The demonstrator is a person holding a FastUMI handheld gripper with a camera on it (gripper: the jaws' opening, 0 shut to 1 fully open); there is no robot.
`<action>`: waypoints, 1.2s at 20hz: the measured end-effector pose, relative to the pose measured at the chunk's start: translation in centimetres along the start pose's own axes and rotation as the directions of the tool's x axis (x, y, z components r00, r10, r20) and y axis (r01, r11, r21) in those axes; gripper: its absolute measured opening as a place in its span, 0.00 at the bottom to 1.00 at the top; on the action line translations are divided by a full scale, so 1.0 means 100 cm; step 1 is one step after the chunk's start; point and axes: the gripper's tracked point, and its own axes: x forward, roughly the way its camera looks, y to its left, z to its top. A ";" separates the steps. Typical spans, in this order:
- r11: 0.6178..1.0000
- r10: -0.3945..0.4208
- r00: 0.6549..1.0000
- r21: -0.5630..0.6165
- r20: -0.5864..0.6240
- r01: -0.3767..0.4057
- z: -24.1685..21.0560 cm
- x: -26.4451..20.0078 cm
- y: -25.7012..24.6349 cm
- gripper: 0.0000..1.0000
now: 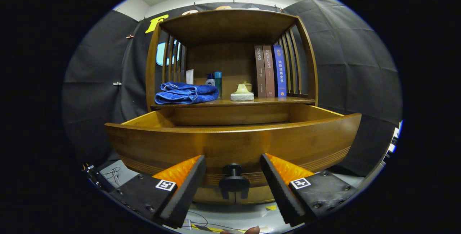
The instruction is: Pull open the drawer, take out the items inside it, and place them on the countertop above the cabinet.
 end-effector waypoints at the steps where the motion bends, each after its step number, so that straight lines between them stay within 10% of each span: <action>1: 1.000 -0.003 1.000 -0.001 -0.005 0.003 0.000 0.003 0.000 0.99; 24: 0.999 -0.012 0.999 -0.048 -0.032 0.011 0.015 0.140 0.004 1.00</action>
